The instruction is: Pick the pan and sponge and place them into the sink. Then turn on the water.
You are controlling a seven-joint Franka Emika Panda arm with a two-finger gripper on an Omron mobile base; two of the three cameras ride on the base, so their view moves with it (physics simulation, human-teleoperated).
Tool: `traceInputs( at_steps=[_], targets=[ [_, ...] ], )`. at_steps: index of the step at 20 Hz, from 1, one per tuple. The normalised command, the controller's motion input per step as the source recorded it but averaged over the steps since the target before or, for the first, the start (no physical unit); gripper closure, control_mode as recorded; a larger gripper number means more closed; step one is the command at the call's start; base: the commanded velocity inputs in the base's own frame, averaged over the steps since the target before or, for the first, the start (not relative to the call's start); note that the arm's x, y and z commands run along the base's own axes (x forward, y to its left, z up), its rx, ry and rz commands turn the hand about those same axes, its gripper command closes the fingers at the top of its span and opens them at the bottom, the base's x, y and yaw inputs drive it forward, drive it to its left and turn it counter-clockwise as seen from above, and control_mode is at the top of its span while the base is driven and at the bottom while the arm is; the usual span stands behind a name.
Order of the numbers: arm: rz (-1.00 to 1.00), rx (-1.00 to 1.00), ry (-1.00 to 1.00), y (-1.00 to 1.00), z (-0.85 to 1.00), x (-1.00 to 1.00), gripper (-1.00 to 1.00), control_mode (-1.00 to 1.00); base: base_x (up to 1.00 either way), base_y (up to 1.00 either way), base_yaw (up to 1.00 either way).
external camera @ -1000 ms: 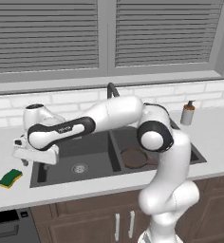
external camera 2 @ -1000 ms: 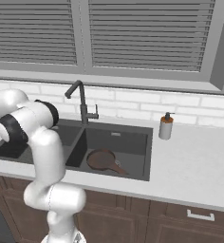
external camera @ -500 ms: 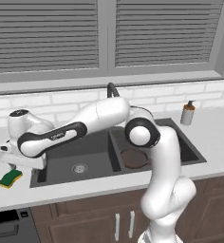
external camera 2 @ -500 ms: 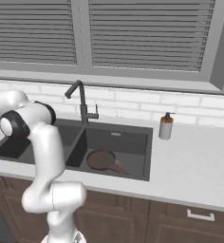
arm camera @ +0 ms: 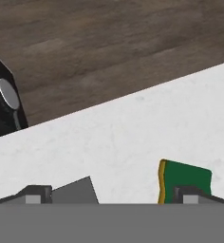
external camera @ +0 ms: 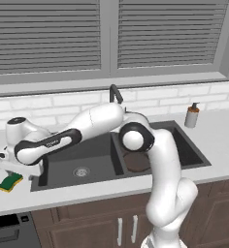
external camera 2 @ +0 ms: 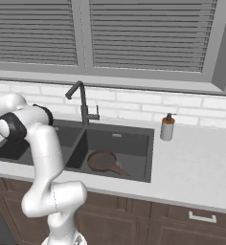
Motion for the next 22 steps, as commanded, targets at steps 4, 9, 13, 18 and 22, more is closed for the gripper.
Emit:
traceInputs(
  at_steps=[4,9,13,18,22],
  targets=[
    [0.0,0.09,-0.13,0.06,-0.27,0.05,-1.0,-1.0,0.0,0.0,0.0],
    [0.0,0.07,-0.22,0.21,-0.12,0.06,-1.0,-1.0,0.0,0.0,0.0],
    [0.0,0.04,-0.12,0.26,-0.18,0.1,-1.0,-1.0,0.0,0.0,0.0],
    [0.03,0.03,-0.03,0.23,-0.08,0.27,-1.0,-1.0,0.0,0.0,0.0],
    [0.04,0.02,-0.01,0.2,-0.02,0.33,-1.0,-1.0,0.0,0.0,0.0]
  ],
)
